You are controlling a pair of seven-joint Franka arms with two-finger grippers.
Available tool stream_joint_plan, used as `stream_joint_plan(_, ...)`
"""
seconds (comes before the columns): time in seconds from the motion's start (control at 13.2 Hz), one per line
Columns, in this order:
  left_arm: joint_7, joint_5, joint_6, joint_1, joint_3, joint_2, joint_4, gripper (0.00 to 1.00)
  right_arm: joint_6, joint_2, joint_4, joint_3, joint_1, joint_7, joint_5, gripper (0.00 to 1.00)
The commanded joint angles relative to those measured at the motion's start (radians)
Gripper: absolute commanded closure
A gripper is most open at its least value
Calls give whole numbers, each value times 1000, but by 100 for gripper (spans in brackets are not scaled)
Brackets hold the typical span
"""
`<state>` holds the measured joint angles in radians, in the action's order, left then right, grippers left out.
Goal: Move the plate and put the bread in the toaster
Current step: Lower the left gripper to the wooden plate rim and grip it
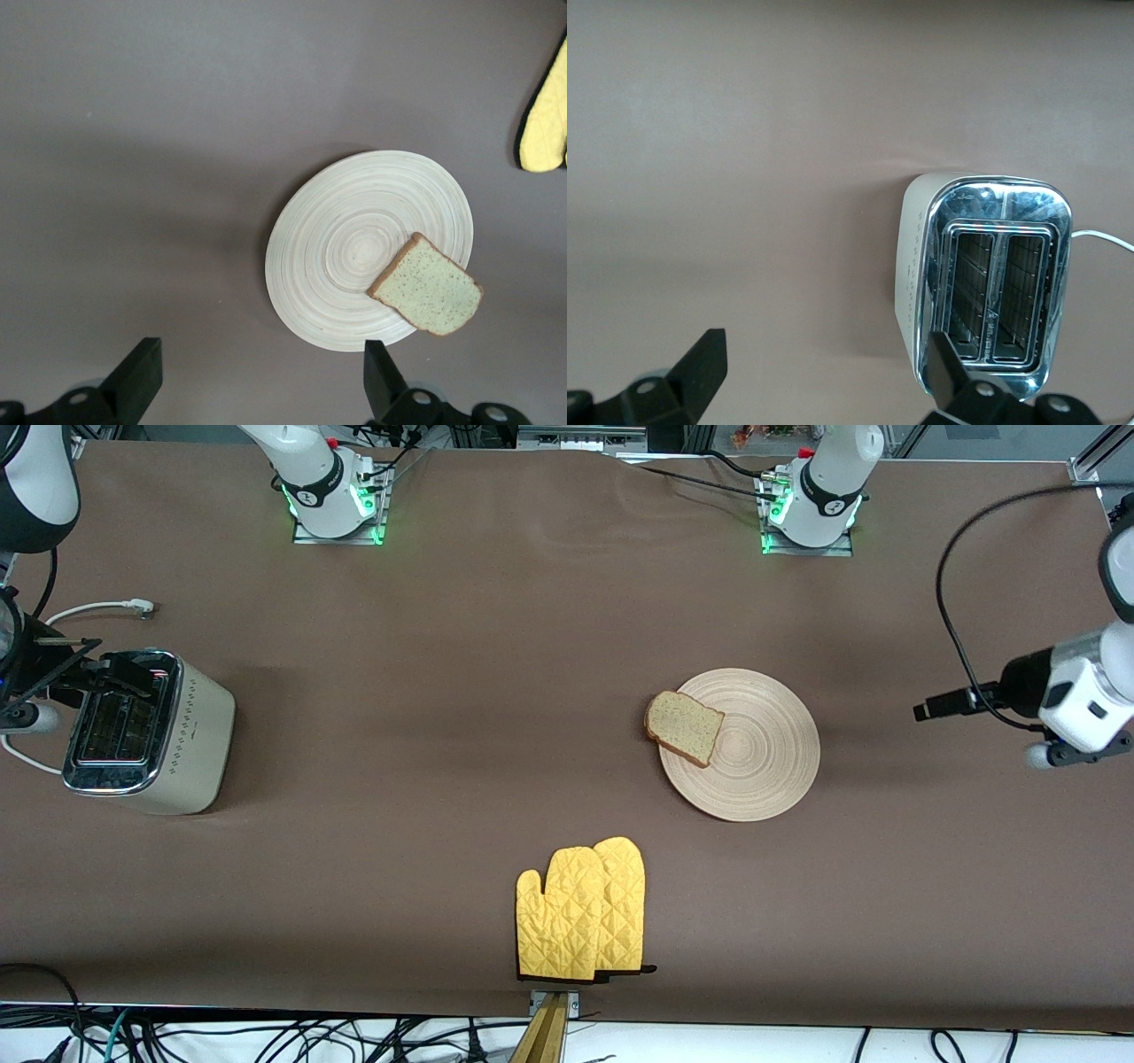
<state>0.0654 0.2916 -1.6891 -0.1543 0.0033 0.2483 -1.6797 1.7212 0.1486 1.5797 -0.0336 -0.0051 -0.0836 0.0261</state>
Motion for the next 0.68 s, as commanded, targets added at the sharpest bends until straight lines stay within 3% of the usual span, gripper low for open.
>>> stream_joint_plan(0.0,-121,85,-9,-39,-9,83,12,0,-11,25,-27,4,-6,-7,-5,0)
stream_joint_plan(0.23,-358,251,0,-146,-9,155,-11,0,-17,25,-26,4,-7,-7,-8,0)
stream_joint_plan(0.61,-539,371,-1,-191,-9,267,-35,0,-18,28,-23,4,-9,-10,-9,0)
